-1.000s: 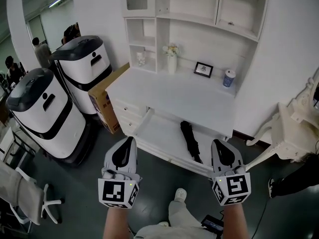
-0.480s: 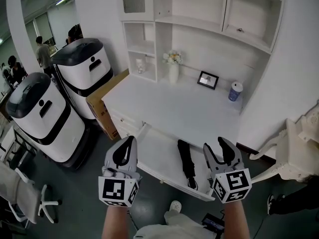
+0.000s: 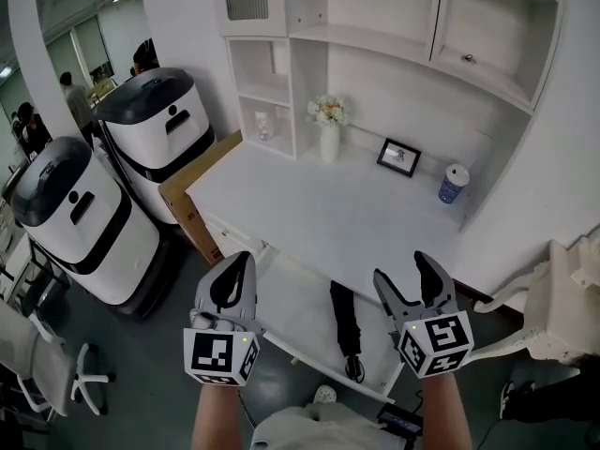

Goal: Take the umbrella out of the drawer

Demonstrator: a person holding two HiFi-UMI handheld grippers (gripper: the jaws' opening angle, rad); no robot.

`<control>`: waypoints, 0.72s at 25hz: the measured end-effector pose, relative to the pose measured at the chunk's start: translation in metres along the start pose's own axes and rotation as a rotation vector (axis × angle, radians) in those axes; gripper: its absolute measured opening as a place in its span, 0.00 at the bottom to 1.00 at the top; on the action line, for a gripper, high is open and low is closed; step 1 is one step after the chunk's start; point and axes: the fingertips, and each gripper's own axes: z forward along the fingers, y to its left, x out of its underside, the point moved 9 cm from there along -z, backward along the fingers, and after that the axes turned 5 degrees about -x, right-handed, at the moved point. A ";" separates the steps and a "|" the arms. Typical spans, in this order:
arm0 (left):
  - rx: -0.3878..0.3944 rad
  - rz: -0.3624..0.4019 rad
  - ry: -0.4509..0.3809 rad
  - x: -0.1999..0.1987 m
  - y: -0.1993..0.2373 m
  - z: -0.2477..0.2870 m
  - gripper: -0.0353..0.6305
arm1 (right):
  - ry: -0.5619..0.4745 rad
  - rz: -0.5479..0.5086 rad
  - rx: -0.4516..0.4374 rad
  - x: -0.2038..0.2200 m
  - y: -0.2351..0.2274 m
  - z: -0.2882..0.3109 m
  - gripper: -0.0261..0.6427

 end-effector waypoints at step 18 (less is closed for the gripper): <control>0.056 -0.048 0.165 0.057 0.008 0.032 0.06 | 0.209 0.120 -0.031 0.063 0.009 0.038 0.49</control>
